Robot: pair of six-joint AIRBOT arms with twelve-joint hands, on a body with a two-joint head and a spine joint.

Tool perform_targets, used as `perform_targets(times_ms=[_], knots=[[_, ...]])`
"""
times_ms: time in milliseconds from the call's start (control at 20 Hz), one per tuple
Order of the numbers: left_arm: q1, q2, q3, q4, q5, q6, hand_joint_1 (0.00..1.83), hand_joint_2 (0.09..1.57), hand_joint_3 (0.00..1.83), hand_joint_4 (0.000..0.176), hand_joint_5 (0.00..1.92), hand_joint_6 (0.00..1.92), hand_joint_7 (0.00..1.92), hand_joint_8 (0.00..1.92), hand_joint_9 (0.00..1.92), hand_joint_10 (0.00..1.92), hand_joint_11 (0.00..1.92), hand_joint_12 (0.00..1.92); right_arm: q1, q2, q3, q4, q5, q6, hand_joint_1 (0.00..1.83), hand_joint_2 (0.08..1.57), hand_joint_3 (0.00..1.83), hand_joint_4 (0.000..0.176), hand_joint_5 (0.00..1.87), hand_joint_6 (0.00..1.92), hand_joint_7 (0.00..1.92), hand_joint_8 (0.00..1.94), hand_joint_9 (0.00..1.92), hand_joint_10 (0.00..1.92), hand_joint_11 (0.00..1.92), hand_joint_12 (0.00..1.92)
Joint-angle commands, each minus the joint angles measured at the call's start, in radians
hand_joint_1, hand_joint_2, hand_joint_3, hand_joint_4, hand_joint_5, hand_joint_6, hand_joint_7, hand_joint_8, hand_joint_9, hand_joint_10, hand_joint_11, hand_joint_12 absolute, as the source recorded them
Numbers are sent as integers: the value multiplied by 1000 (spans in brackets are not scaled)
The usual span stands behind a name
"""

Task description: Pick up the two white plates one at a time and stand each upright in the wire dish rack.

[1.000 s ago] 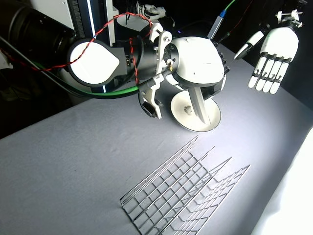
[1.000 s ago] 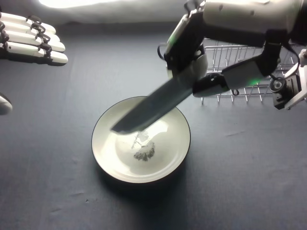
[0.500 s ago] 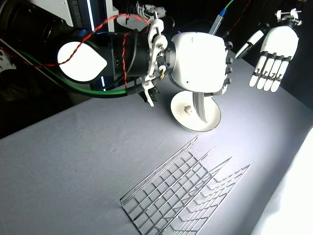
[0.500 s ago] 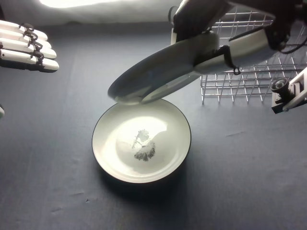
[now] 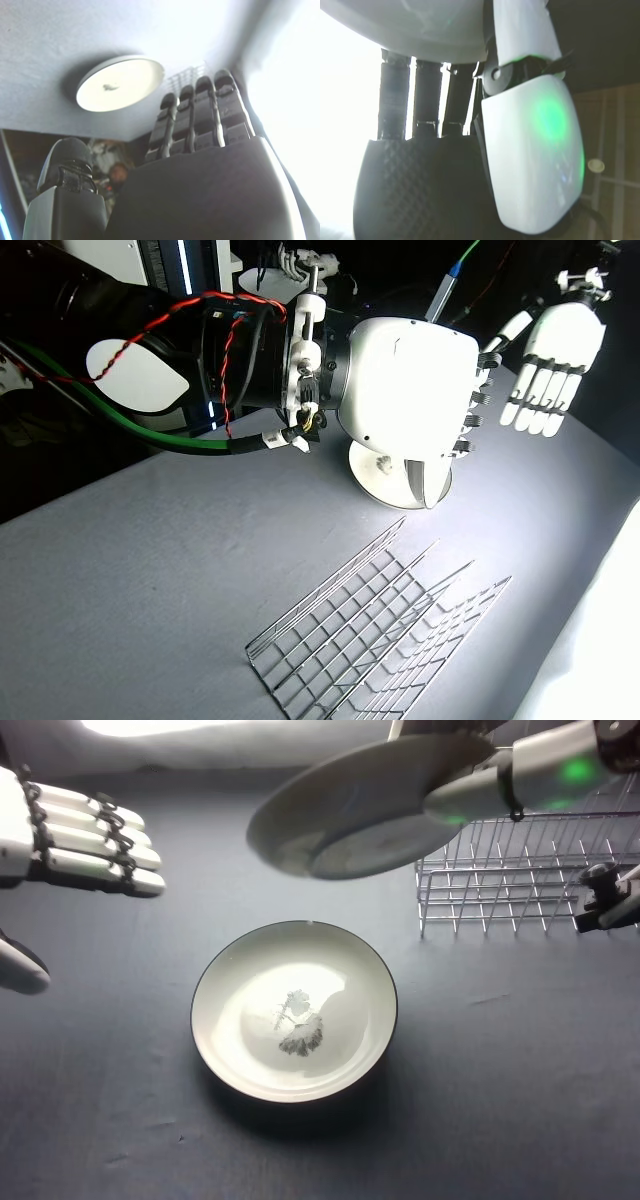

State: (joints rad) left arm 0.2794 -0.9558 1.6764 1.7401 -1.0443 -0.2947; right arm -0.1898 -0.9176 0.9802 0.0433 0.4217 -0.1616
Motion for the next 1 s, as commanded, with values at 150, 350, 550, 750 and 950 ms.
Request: perform_targets(times_ms=[150, 350, 550, 750, 950], knots=[[-1, 17, -22, -76, 4, 7, 0, 1164, 2, 0, 1, 0, 0, 0, 0, 0, 0, 0, 29, 20, -3, 105, 158, 20, 1401, 1014, 1, 0, 1097, 738, 1278, 441, 1148, 813, 966, 944], [22, 17, -46, -76, 4, 14, 0, 1168, 3, 0, 0, 0, 0, 0, 0, 0, 0, 0, 38, 36, -3, 167, 159, 19, 1399, 1025, 0, 0, 1068, 787, 1257, 486, 1127, 844, 962, 948], [40, 17, -86, -76, 4, 14, 0, 1174, 6, 0, 0, 0, 0, 0, 0, 0, 0, 0, 38, 48, 6, 185, 160, 18, 1401, 1018, 0, 0, 1073, 754, 1279, 463, 1144, 821, 980, 944], [56, 17, -131, -77, 27, 6, 0, 1163, 0, 0, 0, 0, 0, 0, 0, 0, 0, 0, 31, 66, 23, 203, 159, 17, 1401, 1015, 0, 0, 1080, 764, 1270, 467, 1163, 790, 988, 941], [79, 16, -165, -77, 66, 6, 0, 1161, 0, 0, 0, 0, 0, 0, 0, 0, 0, 0, 12, 85, 41, 204, 164, 16, 1401, 1016, 0, 0, 1088, 741, 1270, 490, 1145, 806, 996, 928]])
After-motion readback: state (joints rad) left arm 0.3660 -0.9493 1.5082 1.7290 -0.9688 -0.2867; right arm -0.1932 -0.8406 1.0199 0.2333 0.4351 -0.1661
